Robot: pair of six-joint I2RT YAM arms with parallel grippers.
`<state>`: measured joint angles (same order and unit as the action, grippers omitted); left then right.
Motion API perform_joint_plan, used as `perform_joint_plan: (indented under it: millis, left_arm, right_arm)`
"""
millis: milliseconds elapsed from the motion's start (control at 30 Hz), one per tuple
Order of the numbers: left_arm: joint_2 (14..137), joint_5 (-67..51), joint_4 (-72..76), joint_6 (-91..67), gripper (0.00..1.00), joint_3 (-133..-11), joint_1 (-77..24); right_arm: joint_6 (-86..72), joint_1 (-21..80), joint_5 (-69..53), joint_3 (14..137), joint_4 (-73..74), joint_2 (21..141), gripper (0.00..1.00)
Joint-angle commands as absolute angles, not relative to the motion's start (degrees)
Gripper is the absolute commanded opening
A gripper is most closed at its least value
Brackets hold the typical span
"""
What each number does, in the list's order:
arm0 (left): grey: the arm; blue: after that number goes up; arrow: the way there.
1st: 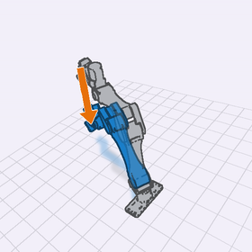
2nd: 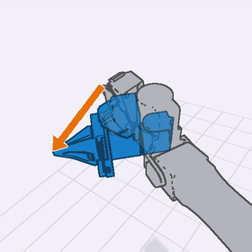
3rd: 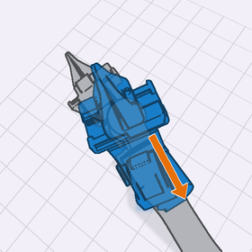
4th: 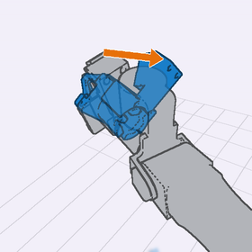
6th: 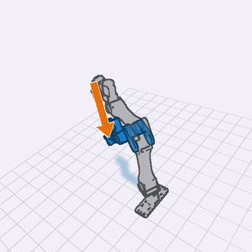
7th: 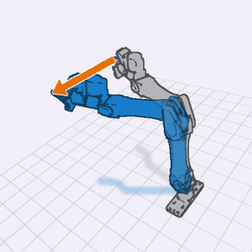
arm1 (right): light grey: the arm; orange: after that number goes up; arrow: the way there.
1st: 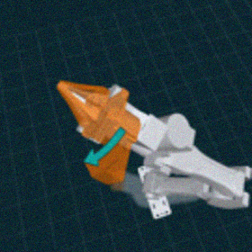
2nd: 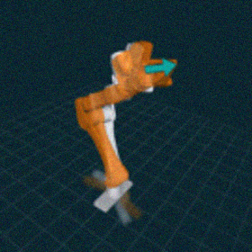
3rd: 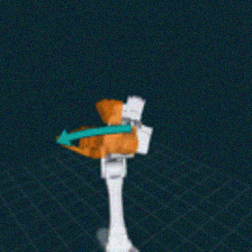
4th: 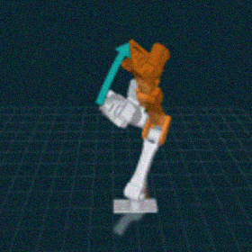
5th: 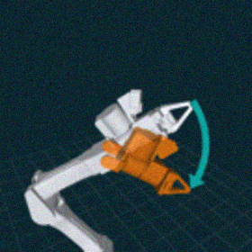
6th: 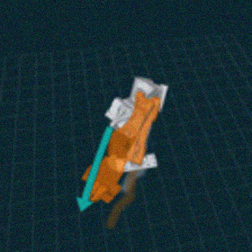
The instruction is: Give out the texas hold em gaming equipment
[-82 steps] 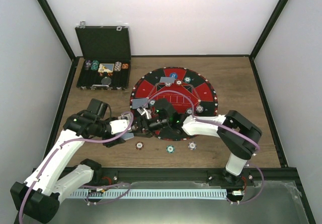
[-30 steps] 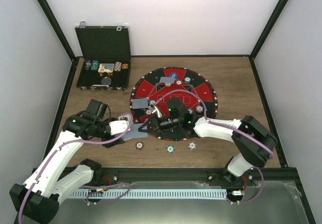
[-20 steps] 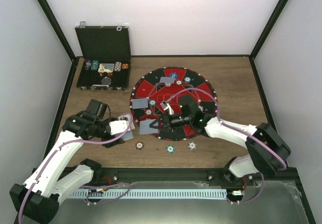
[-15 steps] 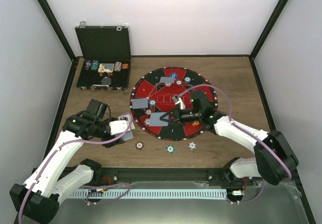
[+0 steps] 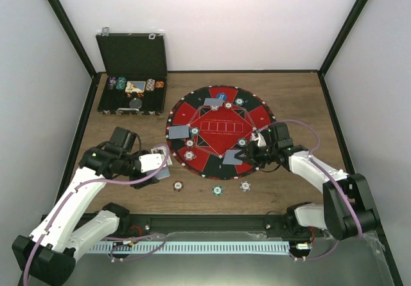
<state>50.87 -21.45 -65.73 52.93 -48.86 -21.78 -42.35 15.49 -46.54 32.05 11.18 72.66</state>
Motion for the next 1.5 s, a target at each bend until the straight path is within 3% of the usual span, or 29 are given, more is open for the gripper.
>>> perform_joint_plan:
  millis: [0,467,833,1133,1300,1467]
  left_arm:
    - [49.99,-21.97,-66.21,54.04,0.06,-50.37,-21.59]
    - [49.93,-22.15,-66.15,54.05,0.06,-50.42,-21.58]
    - [49.85,-22.32,-66.55,54.04,0.06,-50.87,-21.62]
    - [50.12,-22.79,-66.77,53.90,0.06,-51.33,-21.62]
    - [50.39,-22.91,-66.63,53.89,0.06,-51.52,-21.56]
    - [50.89,-22.90,-65.99,53.27,0.06,-51.74,-21.61]
  right_arm:
    - [-38.13,14.39,-43.25,32.55,15.57,73.15,0.01]
    - [-34.53,14.38,-41.30,30.42,16.26,78.90,0.07]
    - [-31.31,14.39,-27.40,37.09,25.71,78.56,0.52]
    - [-30.68,14.75,-18.06,44.09,31.80,76.57,0.60]
    - [-35.76,21.76,-23.59,49.37,30.28,73.25,0.71]
    - [-46.28,34.02,-34.51,51.40,17.43,74.98,0.81]
